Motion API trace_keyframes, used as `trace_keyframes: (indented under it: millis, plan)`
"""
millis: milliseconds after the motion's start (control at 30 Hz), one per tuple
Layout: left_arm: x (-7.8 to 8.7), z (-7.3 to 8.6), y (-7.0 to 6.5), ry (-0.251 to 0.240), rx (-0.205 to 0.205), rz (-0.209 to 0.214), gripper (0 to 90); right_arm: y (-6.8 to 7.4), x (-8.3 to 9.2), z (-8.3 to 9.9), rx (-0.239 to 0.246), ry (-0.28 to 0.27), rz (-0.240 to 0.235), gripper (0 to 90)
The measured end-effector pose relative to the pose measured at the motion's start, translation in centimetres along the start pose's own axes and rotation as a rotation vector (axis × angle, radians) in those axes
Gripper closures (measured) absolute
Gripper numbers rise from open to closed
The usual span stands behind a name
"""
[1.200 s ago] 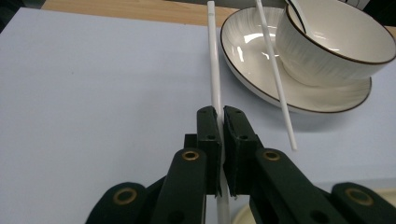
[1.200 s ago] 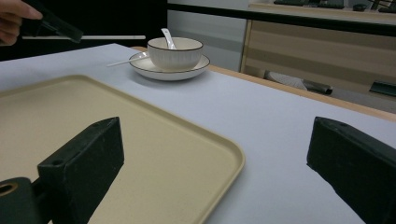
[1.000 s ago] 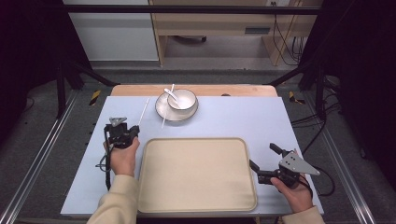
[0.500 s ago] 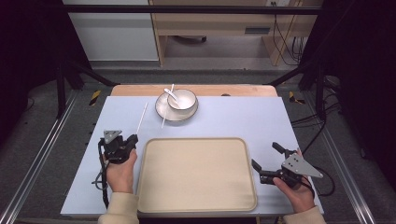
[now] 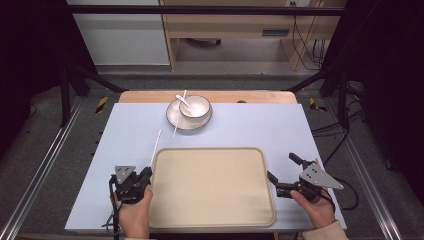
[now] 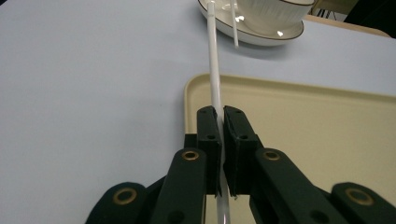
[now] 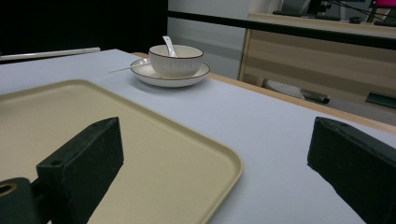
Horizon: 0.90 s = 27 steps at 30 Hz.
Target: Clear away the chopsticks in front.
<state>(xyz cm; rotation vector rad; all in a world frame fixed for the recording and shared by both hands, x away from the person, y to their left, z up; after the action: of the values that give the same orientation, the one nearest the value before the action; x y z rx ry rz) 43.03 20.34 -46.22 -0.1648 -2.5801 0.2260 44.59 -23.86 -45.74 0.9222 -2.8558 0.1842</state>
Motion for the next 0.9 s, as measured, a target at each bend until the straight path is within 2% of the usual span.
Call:
trace_keyframes:
  millis: [133, 333, 400, 567, 633, 733, 900]
  plan:
    - [0.1, 1.0, -0.6, 0.014, 0.001, 0.001, 85.2, 0.1, -0.4, 0.2, 0.005, 0.015, -0.004, 3.7]
    - [0.9, 1.9, -1.5, 0.017, -0.021, -0.023, 85.2, 0.0, -0.4, 0.2, -0.004, 0.012, -0.004, 3.7]
    - [1.3, 2.5, -1.7, 0.020, -0.012, -0.018, 85.2, 0.0, -0.3, 0.2, -0.004, 0.013, -0.006, 3.7]
    - [1.5, 3.9, -2.2, 0.060, -0.011, -0.019, 85.2, 0.1, -0.3, 0.2, -0.003, 0.015, -0.008, 3.7]
    - [1.8, 4.2, -2.3, 0.057, -0.014, -0.035, 85.2, 0.1, -0.3, 0.2, -0.003, 0.016, -0.010, 3.8]
    - [2.2, 4.4, -2.2, 0.057, -0.009, -0.033, 85.2, 0.1, -0.5, 0.3, -0.001, 0.022, -0.015, 3.9]
    - [2.1, 5.0, -1.8, 0.065, 0.000, -0.046, 85.2, 0.2, -0.4, 0.3, 0.000, 0.021, -0.015, 3.9]
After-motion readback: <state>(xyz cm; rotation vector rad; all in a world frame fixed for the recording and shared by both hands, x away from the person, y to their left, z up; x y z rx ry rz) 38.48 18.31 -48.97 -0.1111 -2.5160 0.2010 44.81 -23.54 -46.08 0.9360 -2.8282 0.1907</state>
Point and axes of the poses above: each handheld gripper's, and its own axes: x roughly backward along the jaws, z roughly out of its underside, y roughly to its left, the point moved 4 cm from there along -x, roughly forward along the jaws, and after that the axes turned 1 degree about -z, right-handed, at the moved point
